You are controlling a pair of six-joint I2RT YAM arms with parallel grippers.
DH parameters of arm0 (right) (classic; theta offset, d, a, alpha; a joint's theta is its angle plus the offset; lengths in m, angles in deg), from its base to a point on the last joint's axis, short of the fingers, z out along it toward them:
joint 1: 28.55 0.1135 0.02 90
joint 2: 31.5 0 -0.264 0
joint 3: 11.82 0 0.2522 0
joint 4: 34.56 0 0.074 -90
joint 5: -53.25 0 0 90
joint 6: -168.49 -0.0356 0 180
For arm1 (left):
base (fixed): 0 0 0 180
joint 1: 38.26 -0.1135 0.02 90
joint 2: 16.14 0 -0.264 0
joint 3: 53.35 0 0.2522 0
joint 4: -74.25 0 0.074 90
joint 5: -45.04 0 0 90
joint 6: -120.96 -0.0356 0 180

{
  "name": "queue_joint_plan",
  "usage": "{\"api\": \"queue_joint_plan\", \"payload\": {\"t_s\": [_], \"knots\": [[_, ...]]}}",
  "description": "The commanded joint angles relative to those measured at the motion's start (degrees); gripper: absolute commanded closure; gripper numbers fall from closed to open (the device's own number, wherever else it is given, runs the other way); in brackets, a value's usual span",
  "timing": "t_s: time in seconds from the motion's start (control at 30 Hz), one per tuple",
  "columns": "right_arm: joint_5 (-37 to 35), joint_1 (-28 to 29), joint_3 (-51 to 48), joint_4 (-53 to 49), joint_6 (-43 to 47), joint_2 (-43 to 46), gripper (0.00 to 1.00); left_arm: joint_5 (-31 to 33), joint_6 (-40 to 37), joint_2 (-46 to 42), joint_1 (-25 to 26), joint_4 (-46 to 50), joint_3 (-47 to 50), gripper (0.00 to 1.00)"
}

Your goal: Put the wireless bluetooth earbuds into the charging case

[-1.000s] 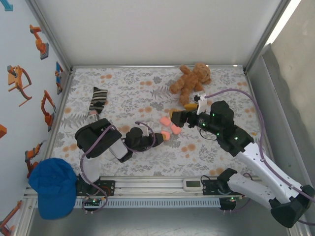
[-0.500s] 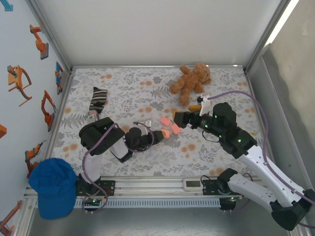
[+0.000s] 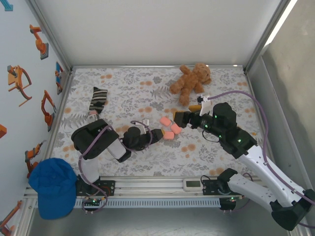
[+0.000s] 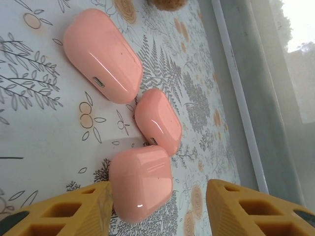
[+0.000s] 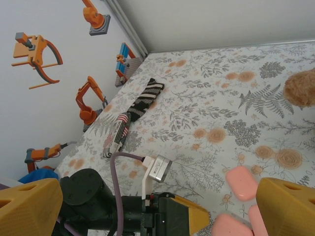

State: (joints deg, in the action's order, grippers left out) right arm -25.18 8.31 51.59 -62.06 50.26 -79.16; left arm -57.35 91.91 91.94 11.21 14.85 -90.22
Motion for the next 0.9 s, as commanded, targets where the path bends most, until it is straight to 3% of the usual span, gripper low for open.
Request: {"api": "queue_joint_plan", "payload": {"t_s": [0.0,0.27,0.53,0.87], "knots": [[-1.7,-0.5,0.6,-0.4,1.6,0.4,0.0,3.0,-2.6,-3.5,-0.3,8.1,1.5,0.45],[-3.4,-1.5,1.0,-2.2,4.0,0.2,0.0,4.7,-8.6,-14.6,-0.3,23.7,-1.3,0.39],[-5.6,-6.9,0.1,-3.8,7.1,-0.5,0.0,10.2,-20.7,-28.8,-0.2,49.8,-8.9,0.29],[-11.5,-14.8,-1.6,-6.4,14.5,2.1,0.0,18.6,-30.5,-37.3,-0.8,65.5,-14.5,0.19]]}}
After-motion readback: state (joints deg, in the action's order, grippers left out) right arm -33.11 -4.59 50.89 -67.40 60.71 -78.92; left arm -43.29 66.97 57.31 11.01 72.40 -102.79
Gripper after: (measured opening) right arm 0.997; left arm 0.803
